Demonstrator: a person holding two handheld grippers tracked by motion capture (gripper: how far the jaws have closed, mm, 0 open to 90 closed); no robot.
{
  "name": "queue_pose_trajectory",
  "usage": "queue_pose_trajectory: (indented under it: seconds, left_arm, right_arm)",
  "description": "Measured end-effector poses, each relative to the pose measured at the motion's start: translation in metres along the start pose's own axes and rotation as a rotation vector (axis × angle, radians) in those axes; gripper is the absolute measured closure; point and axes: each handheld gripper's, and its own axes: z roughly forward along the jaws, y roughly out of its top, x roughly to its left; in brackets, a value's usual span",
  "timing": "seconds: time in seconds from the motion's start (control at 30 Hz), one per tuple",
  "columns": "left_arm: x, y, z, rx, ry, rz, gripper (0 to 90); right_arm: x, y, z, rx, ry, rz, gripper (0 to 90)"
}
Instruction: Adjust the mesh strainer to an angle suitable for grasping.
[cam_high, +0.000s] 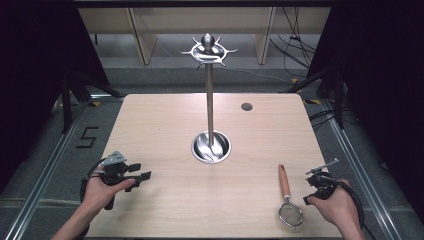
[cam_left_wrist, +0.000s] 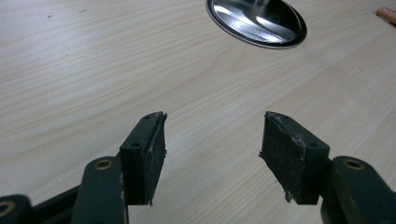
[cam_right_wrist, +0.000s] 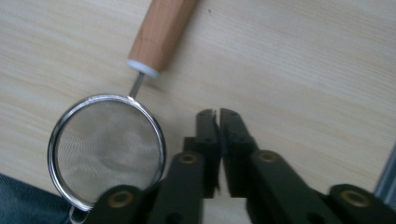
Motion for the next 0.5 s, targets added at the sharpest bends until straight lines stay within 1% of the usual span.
queue_pose_trajectory:
  seconds: [0.03, 0.07, 0.1, 0.13, 0.17, 0.2, 0.23, 0.27, 0.33, 0.37, 0.43, 0.47, 0.5]
  left_arm:
    - [0.0, 0.0, 0.0, 0.001, 0.0, -0.001, 38.7]
    - [0.0, 0.0, 0.0, 0.001, 0.0, -0.001, 38.7]
    - [0.0, 0.0, -0.001, 0.018, -0.003, 0.001, 38.7]
    - [0.0, 0.0, -0.001, 0.02, -0.002, 0.002, 38.7]
    - [0.0, 0.0, -0.001, 0.021, -0.004, 0.007, 38.7]
    - [0.0, 0.0, -0.001, 0.022, -0.003, 0.007, 38.7]
    - [0.0, 0.0, -0.001, 0.021, -0.003, 0.006, 38.7]
    - [0.001, 0.0, -0.001, 0.021, -0.003, 0.007, 38.7]
    - [0.001, 0.0, -0.001, 0.021, -0.005, 0.005, 38.7]
    - [0.0, 0.0, 0.0, 0.024, -0.007, 0.002, 38.7]
    - [0.0, 0.0, 0.0, 0.024, -0.006, -0.003, 38.7]
    - [0.0, 0.0, 0.0, 0.024, 0.0, 0.001, 38.7]
    - [0.0, 0.001, 0.0, 0.023, 0.001, 0.001, 38.7]
  right_arm:
    - [0.0, 0.0, -0.002, 0.006, 0.014, -0.003, 90.0]
    - [0.0, 0.0, -0.002, 0.006, 0.014, -0.003, 90.0]
    - [0.0, 0.0, -0.004, 0.041, -0.019, -0.02, 90.0]
    - [0.0, 0.0, -0.004, 0.041, -0.019, -0.02, 90.0]
    - [0.0, -0.001, -0.003, 0.063, -0.015, -0.01, 90.0]
    - [0.0, -0.002, -0.001, 0.085, -0.018, -0.019, 90.0]
    - [-0.001, -0.004, 0.002, 0.084, -0.005, -0.046, 90.0]
    - [-0.002, -0.006, 0.004, 0.11, -0.003, -0.069, 90.0]
    - [0.002, -0.01, 0.007, 0.139, 0.008, -0.053, 90.0]
    - [0.002, -0.012, 0.009, 0.138, 0.009, -0.061, 90.0]
    - [0.003, -0.016, 0.011, 0.153, 0.002, -0.064, 90.0]
    - [0.005, -0.019, 0.013, 0.161, 0.009, -0.08, 90.0]
    - [0.007, -0.02, 0.013, 0.16, -0.01, -0.09, 90.0]
